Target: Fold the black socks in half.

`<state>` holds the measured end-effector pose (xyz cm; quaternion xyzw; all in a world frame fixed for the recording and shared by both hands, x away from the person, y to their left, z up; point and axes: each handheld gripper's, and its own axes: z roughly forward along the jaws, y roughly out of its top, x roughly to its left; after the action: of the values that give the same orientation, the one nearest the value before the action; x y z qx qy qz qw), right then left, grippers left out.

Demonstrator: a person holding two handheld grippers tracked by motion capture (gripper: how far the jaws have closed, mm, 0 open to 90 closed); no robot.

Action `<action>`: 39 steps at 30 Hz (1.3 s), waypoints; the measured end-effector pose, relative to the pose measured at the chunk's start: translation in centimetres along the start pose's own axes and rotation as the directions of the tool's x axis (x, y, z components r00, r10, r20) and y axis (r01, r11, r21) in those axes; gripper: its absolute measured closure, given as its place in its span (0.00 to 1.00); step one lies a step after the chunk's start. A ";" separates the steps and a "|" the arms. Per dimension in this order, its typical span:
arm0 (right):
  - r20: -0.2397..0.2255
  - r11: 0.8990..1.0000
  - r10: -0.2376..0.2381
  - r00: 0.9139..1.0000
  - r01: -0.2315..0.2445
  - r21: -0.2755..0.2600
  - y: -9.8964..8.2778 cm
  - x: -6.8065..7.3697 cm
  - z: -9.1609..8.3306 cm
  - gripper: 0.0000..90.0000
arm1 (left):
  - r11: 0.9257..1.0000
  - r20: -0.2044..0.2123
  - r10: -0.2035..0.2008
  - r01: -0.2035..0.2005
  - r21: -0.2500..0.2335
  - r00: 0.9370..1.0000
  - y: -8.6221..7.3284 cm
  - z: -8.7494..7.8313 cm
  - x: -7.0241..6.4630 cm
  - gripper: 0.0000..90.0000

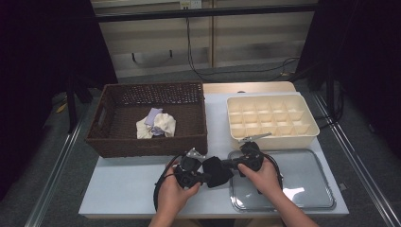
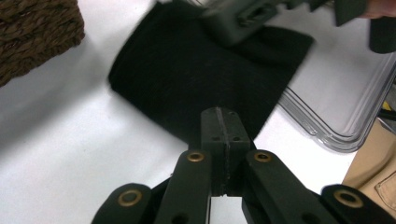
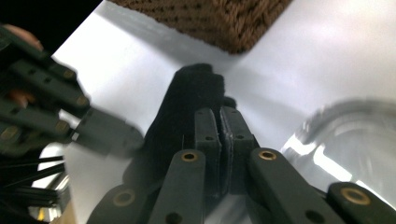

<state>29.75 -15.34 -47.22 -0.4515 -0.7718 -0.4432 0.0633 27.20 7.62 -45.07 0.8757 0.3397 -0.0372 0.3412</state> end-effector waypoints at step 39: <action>-0.057 0.989 0.118 0.991 -0.112 0.096 0.4 -0.1 0.1 0.83 | 0.992 -0.033 0.024 -0.028 -0.127 0.999 -1.1 -1.0 2.4 0.54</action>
<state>30.15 -15.23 -47.11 -0.4778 -0.7619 -0.4164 0.1338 28.18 10.21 -45.68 0.8570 0.3350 0.0027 0.3915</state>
